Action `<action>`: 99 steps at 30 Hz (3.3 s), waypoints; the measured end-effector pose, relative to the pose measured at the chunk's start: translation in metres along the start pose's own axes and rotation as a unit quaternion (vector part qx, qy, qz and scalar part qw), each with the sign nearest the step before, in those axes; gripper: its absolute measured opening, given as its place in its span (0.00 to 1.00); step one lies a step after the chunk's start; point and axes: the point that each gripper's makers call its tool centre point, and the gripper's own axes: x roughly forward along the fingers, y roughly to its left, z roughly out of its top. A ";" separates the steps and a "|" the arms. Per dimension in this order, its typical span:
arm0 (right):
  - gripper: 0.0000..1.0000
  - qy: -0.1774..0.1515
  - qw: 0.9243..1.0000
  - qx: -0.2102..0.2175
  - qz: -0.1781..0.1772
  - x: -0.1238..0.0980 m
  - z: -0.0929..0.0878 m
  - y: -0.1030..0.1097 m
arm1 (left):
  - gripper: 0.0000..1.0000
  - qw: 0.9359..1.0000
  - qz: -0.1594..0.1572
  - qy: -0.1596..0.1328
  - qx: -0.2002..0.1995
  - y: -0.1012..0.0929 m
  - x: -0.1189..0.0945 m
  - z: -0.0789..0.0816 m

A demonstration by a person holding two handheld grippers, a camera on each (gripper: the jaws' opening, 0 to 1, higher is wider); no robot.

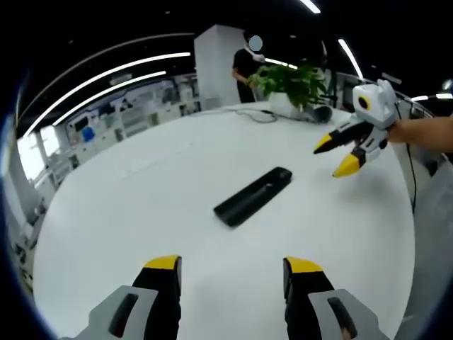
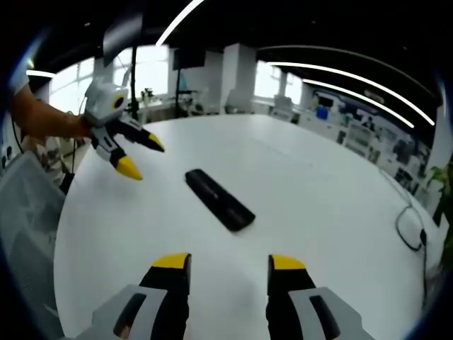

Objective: Press the specified remote control buttons in sequence, fully releasing each button before pressing the next.

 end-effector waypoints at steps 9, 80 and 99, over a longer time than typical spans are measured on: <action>0.40 0.006 1.000 -0.008 0.021 0.009 -0.005 -0.005 | 0.59 1.000 -0.012 0.003 0.002 0.005 0.007 0.000; 0.36 0.017 0.982 -0.097 0.161 0.070 0.019 -0.020 | 0.58 0.985 -0.163 -0.009 0.057 0.006 0.067 0.026; 0.32 0.034 0.972 -0.134 0.190 0.077 0.021 -0.011 | 0.53 0.975 -0.194 -0.007 0.105 -0.003 0.077 0.029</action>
